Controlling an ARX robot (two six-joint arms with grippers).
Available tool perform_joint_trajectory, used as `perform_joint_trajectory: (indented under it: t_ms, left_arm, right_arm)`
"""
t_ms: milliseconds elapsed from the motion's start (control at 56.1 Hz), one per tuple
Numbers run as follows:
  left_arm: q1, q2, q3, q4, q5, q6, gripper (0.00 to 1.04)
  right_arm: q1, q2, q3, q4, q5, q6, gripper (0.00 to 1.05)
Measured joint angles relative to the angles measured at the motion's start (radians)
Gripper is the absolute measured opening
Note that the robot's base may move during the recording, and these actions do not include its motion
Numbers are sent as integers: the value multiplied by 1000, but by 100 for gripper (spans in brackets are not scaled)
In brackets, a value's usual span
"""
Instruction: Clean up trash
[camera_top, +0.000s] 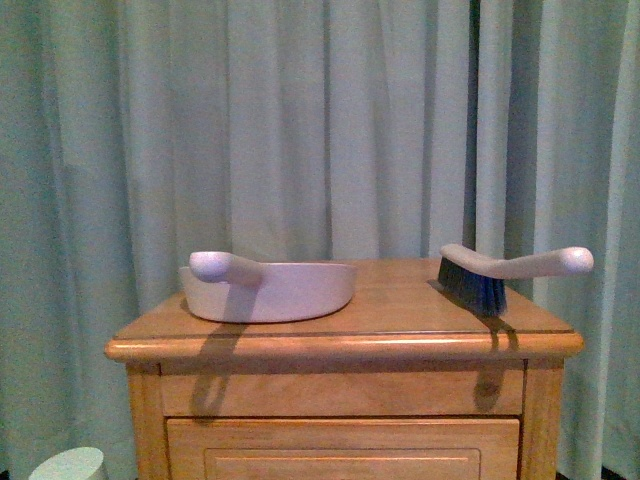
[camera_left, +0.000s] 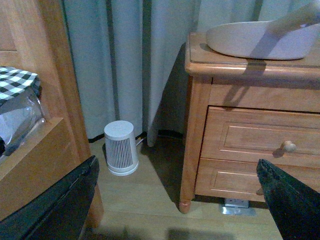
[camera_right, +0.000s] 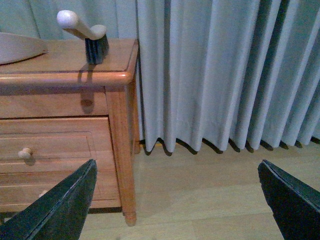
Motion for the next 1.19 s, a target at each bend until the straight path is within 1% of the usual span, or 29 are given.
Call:
perform_joint_trajectory:
  t_ms: [463, 553, 606, 731, 767, 838, 945, 1034, 1194]
  left_arm:
    - [0, 1, 0, -1, 0, 0, 97]
    - [-8, 82, 45, -129, 1, -22, 97]
    - [-30, 206, 68, -112, -10, -28, 97]
    - [-121, 528, 220, 47, -60, 12, 97]
    - [-135, 597, 266, 74, -74, 18, 97]
    - [-185, 811, 431, 89, -114, 34, 97]
    - [-270, 1047, 646, 40, -151, 53, 97]
    - [-344, 1226, 849, -50, -194, 31, 97]
    - [-436, 1463, 1133, -164, -270, -9, 97]
  right_arm:
    - [0, 0, 0, 0, 0, 0, 97]
    - [0, 0, 0, 0, 0, 0, 97]
    - [0, 0, 0, 0, 0, 0, 97]
    - [0, 0, 0, 0, 0, 0, 97]
    - [0, 0, 0, 0, 0, 0, 97]
    - [0, 0, 0, 0, 0, 0, 97]
    - [0, 0, 0, 0, 0, 0, 97]
    - [0, 0, 0, 0, 0, 0, 97]
    - [0, 0, 0, 0, 0, 0, 97]
